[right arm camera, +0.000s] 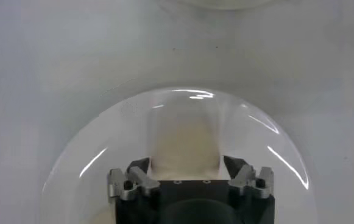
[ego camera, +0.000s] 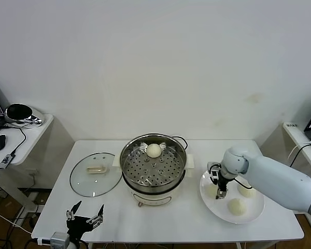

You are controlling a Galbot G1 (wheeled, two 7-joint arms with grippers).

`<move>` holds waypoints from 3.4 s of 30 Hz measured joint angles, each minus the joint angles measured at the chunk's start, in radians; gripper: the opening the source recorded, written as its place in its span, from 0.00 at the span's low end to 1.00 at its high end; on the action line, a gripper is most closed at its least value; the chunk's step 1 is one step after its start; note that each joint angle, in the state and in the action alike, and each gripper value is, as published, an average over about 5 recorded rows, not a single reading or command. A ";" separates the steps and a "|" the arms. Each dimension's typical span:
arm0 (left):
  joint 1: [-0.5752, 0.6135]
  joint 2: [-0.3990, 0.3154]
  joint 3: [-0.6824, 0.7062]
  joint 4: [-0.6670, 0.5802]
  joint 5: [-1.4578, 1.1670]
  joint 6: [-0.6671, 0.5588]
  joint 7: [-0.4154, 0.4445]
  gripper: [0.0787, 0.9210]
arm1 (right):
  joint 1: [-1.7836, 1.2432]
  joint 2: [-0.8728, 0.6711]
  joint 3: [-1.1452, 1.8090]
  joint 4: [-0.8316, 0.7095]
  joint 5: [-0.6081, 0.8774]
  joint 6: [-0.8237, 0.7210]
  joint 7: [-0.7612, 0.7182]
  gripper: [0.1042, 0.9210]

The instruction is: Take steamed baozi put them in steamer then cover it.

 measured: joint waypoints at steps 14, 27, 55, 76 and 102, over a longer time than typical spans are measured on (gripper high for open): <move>-0.002 -0.004 0.010 0.003 0.003 0.001 -0.002 0.88 | 0.065 -0.050 0.000 0.040 0.045 -0.013 -0.023 0.59; -0.017 -0.002 0.022 -0.022 0.008 0.001 -0.006 0.88 | 0.466 -0.073 -0.168 0.132 0.249 -0.057 -0.097 0.59; -0.027 -0.038 0.013 -0.060 0.000 0.002 -0.013 0.88 | 0.606 0.492 -0.273 -0.133 0.484 -0.147 -0.089 0.59; -0.051 -0.059 0.010 -0.061 -0.033 0.009 -0.006 0.88 | 0.455 0.728 -0.271 -0.363 0.382 -0.135 -0.065 0.59; -0.045 -0.070 0.017 -0.077 -0.029 0.019 0.000 0.88 | 0.520 0.590 -0.254 -0.233 0.391 -0.108 -0.089 0.88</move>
